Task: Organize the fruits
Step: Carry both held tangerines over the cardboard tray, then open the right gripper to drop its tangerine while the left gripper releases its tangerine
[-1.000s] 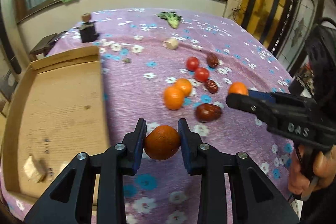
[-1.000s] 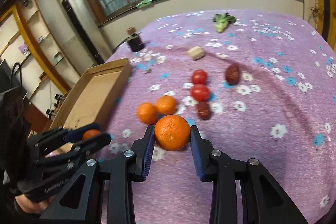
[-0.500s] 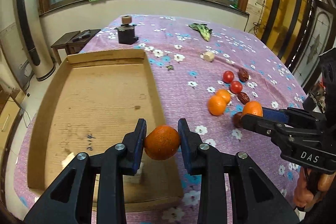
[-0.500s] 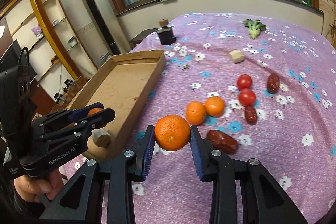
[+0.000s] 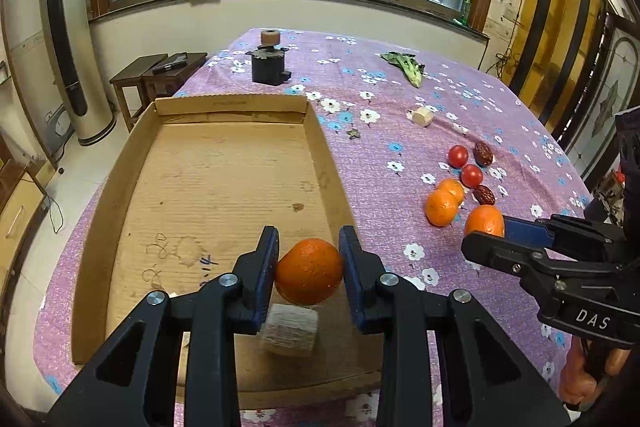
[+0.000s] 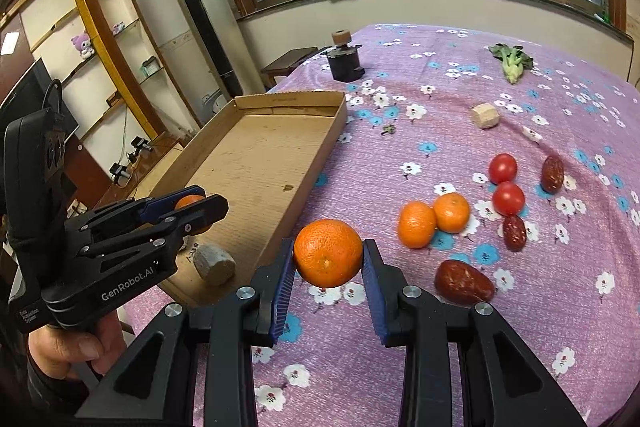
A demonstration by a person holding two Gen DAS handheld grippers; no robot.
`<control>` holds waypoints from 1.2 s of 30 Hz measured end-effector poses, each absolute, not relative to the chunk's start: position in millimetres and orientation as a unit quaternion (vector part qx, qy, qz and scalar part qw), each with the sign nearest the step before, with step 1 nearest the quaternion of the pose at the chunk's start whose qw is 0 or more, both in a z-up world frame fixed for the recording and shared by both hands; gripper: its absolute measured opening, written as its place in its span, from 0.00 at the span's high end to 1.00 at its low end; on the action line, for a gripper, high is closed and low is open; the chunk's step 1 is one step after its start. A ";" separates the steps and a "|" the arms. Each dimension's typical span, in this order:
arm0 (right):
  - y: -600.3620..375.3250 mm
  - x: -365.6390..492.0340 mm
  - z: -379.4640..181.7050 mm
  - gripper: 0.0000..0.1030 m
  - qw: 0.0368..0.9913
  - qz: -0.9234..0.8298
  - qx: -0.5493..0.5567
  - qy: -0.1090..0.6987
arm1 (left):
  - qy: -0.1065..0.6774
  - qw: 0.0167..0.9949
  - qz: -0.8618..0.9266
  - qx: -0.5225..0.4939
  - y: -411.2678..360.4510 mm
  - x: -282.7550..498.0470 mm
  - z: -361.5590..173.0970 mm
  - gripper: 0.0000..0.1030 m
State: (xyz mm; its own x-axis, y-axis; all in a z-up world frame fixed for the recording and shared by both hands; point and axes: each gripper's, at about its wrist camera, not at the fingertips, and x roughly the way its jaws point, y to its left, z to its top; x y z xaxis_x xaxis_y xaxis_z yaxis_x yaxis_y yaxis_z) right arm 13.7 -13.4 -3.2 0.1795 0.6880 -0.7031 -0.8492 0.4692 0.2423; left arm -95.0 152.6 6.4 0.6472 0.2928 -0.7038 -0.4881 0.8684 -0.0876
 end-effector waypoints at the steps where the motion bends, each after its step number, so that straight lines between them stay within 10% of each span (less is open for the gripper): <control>1: -11.6 12.8 -3.5 0.67 0.760 0.507 -0.103 0.394 | 0.359 0.897 0.219 -0.138 154.9 -95.8 6.6 0.72; 36: 117.9 -36.1 -53.6 0.67 0.685 0.561 -0.217 0.410 | 0.413 0.845 0.284 -0.188 241.1 -118.6 -39.5 0.72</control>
